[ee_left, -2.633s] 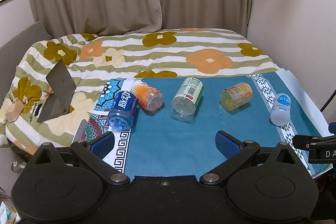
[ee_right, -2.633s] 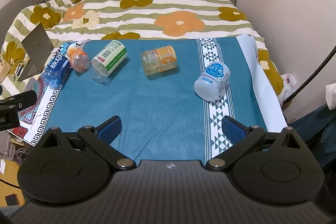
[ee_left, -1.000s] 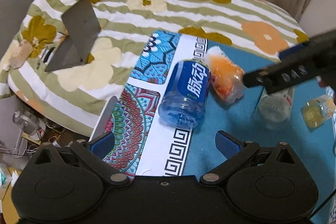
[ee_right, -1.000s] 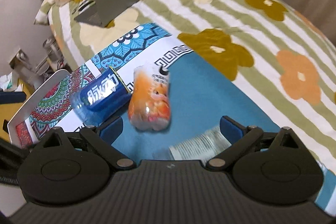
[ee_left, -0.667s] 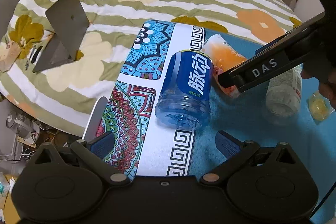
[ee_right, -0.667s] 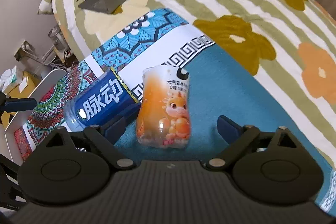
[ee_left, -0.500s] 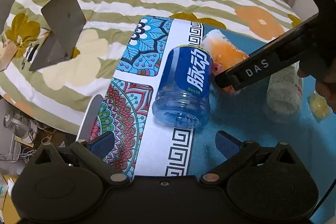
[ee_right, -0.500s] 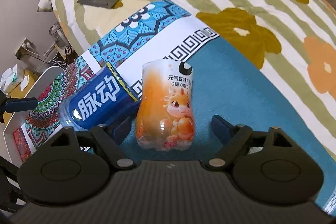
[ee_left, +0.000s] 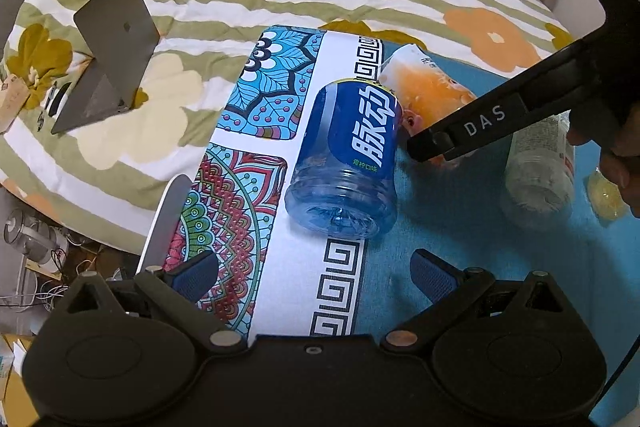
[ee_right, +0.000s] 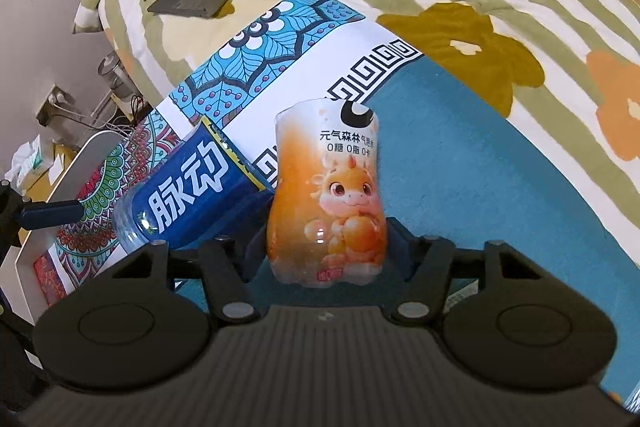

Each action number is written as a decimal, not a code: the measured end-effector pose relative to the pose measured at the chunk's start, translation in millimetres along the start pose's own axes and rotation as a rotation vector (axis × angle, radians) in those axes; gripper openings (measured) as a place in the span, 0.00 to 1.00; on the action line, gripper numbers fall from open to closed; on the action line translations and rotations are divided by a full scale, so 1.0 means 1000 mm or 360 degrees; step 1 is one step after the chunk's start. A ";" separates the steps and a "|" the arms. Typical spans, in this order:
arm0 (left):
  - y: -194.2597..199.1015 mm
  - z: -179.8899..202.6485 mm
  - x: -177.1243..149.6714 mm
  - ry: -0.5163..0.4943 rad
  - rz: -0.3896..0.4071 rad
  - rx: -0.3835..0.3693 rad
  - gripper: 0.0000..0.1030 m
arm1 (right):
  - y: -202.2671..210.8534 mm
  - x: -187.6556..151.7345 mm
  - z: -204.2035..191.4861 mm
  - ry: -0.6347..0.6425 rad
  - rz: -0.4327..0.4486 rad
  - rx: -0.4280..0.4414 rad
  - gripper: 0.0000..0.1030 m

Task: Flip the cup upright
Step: 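Move the right gripper to the lying orange-labelled bottle and close on it, then lift the orange-labelled bottle with the right gripper and carry it away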

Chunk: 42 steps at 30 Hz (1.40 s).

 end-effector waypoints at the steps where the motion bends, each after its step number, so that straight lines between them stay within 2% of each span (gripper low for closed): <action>1: 0.001 0.000 -0.001 0.0002 0.0003 0.0005 1.00 | 0.002 -0.001 0.000 -0.0004 0.0006 0.0000 0.74; 7: 0.014 0.000 -0.004 0.0001 0.0045 0.0036 1.00 | 0.018 -0.009 0.000 -0.0037 0.0056 0.0005 0.74; 13: 0.036 0.008 -0.012 0.0004 0.0102 0.0066 1.00 | 0.051 -0.030 -0.003 -0.0082 0.0138 0.0032 0.74; 22: 0.073 0.041 -0.045 -0.0009 0.0214 0.0115 1.00 | 0.108 -0.103 0.003 -0.0185 0.0265 0.0030 0.74; 28: 0.084 0.068 -0.074 -0.0040 0.0221 0.0119 1.00 | 0.131 -0.164 0.012 -0.0241 0.0292 0.0007 0.74; 34: 0.078 0.088 -0.092 -0.0103 0.0184 0.0077 1.00 | 0.129 -0.218 0.021 -0.0377 0.0272 -0.0004 0.74; 39: 0.063 0.099 -0.098 -0.0193 0.0128 0.0036 1.00 | 0.106 -0.253 0.020 -0.0591 0.0242 0.0023 0.74; 42: 0.054 0.102 -0.100 -0.0252 0.0106 0.0025 1.00 | 0.089 -0.267 0.016 -0.0712 0.0237 -0.0020 0.74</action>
Point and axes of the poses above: each gripper's, at about its wrist camera, not at the fingertips, and y roughly against the way its jaws point, z to its right, x to its top, the point moved 4 cm from there along -y, roughly the way its jaws point, and after that the axes turned 10 degrees about -z, right-handed, at the moved point
